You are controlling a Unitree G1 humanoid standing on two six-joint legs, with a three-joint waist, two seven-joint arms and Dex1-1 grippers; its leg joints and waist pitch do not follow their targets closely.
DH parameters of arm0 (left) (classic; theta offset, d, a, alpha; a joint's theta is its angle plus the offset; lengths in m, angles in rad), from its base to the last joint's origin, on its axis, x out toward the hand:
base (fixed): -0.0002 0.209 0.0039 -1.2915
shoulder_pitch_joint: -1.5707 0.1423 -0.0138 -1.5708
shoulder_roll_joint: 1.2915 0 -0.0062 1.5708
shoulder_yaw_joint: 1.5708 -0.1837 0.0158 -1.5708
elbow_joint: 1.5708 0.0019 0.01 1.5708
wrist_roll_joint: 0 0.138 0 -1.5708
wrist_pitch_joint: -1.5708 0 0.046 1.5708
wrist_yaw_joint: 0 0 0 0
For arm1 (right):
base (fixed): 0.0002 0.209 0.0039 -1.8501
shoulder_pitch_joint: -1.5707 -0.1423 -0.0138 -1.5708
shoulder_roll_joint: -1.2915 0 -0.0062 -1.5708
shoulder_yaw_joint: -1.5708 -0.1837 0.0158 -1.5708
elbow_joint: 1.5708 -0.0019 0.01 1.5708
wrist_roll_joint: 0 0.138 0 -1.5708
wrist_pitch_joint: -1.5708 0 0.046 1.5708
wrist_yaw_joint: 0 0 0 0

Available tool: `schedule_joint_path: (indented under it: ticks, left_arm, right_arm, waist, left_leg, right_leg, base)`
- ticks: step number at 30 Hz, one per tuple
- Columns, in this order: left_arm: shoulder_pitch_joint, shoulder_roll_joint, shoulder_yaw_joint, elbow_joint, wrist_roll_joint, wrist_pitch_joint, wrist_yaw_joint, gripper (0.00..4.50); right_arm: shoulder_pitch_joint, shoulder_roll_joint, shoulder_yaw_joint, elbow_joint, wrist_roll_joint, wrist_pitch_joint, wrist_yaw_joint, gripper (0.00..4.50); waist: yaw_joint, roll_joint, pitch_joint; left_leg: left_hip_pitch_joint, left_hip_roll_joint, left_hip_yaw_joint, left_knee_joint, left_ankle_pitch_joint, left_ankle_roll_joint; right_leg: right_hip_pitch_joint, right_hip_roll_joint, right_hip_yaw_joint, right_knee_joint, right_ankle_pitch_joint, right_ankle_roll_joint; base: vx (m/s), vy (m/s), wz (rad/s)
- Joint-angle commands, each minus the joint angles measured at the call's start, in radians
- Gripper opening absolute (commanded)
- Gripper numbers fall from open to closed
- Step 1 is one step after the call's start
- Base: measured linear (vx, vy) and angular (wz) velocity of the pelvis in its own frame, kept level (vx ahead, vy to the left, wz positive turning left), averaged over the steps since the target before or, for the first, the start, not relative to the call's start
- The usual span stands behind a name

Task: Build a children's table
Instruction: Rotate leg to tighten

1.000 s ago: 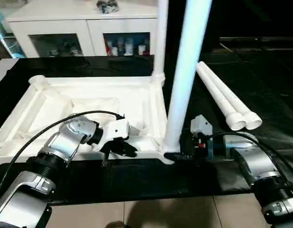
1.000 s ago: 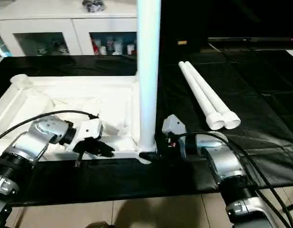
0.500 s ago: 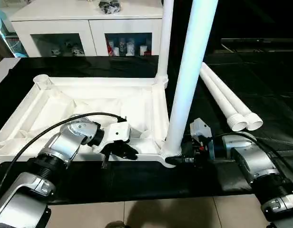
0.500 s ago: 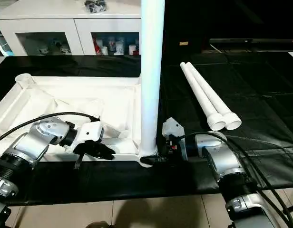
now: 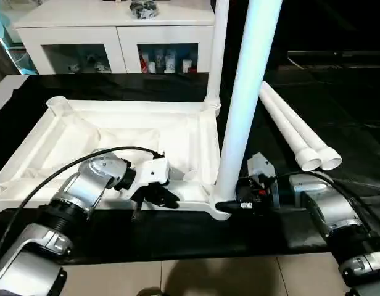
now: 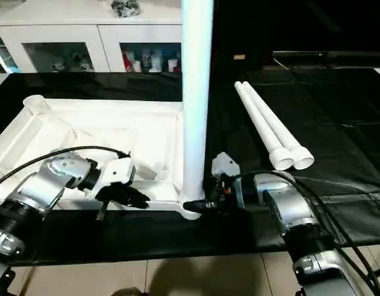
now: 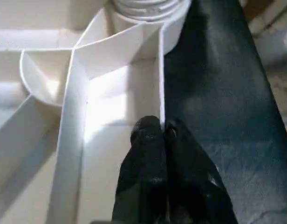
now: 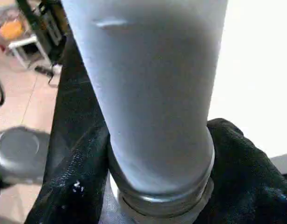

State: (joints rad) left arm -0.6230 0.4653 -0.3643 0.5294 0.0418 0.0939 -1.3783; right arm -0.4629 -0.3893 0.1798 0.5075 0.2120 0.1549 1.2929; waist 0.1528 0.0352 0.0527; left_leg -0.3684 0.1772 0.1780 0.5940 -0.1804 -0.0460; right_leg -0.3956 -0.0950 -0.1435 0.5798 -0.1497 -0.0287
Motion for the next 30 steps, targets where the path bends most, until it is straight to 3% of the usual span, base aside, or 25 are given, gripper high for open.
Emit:
schedule_joint_path:
  ticks: [1,2,6,8,10,13,16,19,21,22,23,26,30]
  left_arm:
    - [-0.026,-0.038,0.009,0.008,-0.003,0.055,0.074,0.0]
    - [-0.054,-0.079,0.04,0.026,-0.004,0.105,0.163,0.0]
    - [-0.1,-0.144,0.089,0.056,-0.006,0.186,0.307,0.0]
    - [-0.12,-0.173,0.11,0.062,-0.008,0.226,0.369,0.0]
    - [-0.126,-0.186,0.116,0.058,-0.004,0.246,0.393,0.0]
    - [-0.142,-0.233,0.134,0.053,0.014,0.302,0.495,0.0]
    - [-0.152,-0.262,0.145,0.058,0.027,0.329,0.562,0.0]
    - [-0.145,-0.274,0.137,0.041,0.035,0.333,0.571,0.0]
    - [-0.135,-0.271,0.125,0.029,0.037,0.317,0.555,0.0]
    - [-0.129,-0.264,0.113,0.022,0.041,0.299,0.54,0.0]
    - [-0.128,-0.263,0.111,0.02,0.042,0.295,0.537,0.0]
    - [-0.108,-0.237,0.087,0.007,0.049,0.273,0.499,0.0]
    - [-0.091,-0.212,0.078,-0.001,0.047,0.251,0.456,0.0]
  right_arm:
    - [0.008,0.039,-0.011,-0.031,0.042,0.041,-0.045,2.72]
    - [0.003,0.082,-0.026,-0.025,0.018,0.073,-0.166,2.72]
    - [-0.021,0.176,-0.059,0.003,-0.007,0.117,-0.367,2.72]
    - [-0.046,0.236,-0.079,0.032,-0.013,0.137,-0.476,2.72]
    - [-0.061,0.27,-0.089,0.049,-0.02,0.147,-0.536,2.72]
    - [-0.118,0.365,-0.105,0.145,-0.054,0.138,-0.718,2.72]
    - [-0.134,0.393,-0.106,0.183,-0.088,0.128,-0.788,2.72]
    - [-0.129,0.407,-0.138,0.181,-0.057,0.11,-0.77,3.42]
    - [-0.123,0.4,-0.145,0.169,-0.057,0.101,-0.762,3.48]
    - [-0.12,0.392,-0.147,0.162,-0.06,0.097,-0.756,3.63]
    - [-0.119,0.391,-0.147,0.16,-0.061,0.096,-0.754,3.88]
    - [-0.101,0.348,-0.137,0.138,-0.073,0.049,-0.716,4.07]
    - [-0.062,0.28,-0.118,0.097,-0.092,0.008,-0.647,4.47]
  waist:
    - [-0.006,-0.014,-0.071]
    - [-0.007,-0.015,-0.07]
    - [-0.022,-0.011,-0.067]
    - [-0.035,-0.012,-0.069]
    - [-0.049,-0.008,-0.069]
    - [-0.062,-0.012,-0.072]
    - [-0.058,-0.009,-0.076]
    - [-0.055,-0.011,-0.078]
    - [-0.054,-0.01,-0.078]
    - [-0.054,-0.005,-0.077]
    - [-0.056,-0.006,-0.076]
    - [-0.053,-0.006,-0.076]
    - [-0.051,-0.008,-0.078]
  left_leg:
    - [0.017,0.07,-0.022,-0.071,-0.229,0.04]
    - [0.017,0.068,-0.023,-0.071,-0.243,0.035]
    - [0.018,0.062,-0.03,-0.074,-0.276,0.004]
    - [0.018,0.061,-0.033,-0.075,-0.293,-0.002]
    - [0.013,0.061,-0.033,-0.076,-0.29,-0.001]
    - [0.011,0.056,-0.03,-0.073,-0.256,0.004]
    - [0.012,0.056,-0.024,-0.069,-0.205,0.026]
    - [0.007,0.059,-0.024,-0.069,-0.171,0.046]
    - [0.007,0.06,-0.024,-0.069,-0.166,0.056]
    - [0.009,0.06,-0.024,-0.07,-0.172,0.052]
    - [0.009,0.06,-0.024,-0.07,-0.178,0.051]
    - [0.01,0.062,-0.025,-0.072,-0.202,0.043]
    - [0.007,0.061,-0.023,-0.068,-0.183,0.055]
  right_leg:
    - [0.047,-0.087,0.071,-0.068,-0.367,-0.163]
    - [0.048,-0.089,0.07,-0.073,-0.402,-0.15]
    - [0.047,-0.09,0.063,-0.087,-0.487,-0.112]
    - [0.048,-0.09,0.06,-0.09,-0.482,-0.103]
    - [0.048,-0.089,0.064,-0.085,-0.442,-0.117]
    - [0.05,-0.089,0.065,-0.081,-0.396,-0.137]
    - [0.049,-0.086,0.069,-0.072,-0.321,-0.156]
    - [0.055,-0.085,0.07,-0.062,-0.254,-0.176]
    - [0.055,-0.084,0.07,-0.061,-0.237,-0.18]
    - [0.054,-0.084,0.069,-0.062,-0.242,-0.178]
    - [0.054,-0.083,0.07,-0.063,-0.246,-0.177]
    - [0.056,-0.086,0.071,-0.064,-0.266,-0.17]
    - [0.057,-0.085,0.072,-0.06,-0.233,-0.176]
  base:
    - [0.0,0.0,0.0]
    - [0.0,0.0,0.0]
    - [0.0,0.0,0.0]
    - [0.0,0.0,0.0]
    - [0.0,0.0,0.0]
    - [0.0,0.0,0.0]
    - [0.0,0.0,0.0]
    - [0.0,0.0,0.0]
    - [0.0,0.0,0.0]
    - [0.0,0.0,0.0]
    - [0.0,0.0,0.0]
    - [0.0,0.0,0.0]
    - [0.0,0.0,0.0]
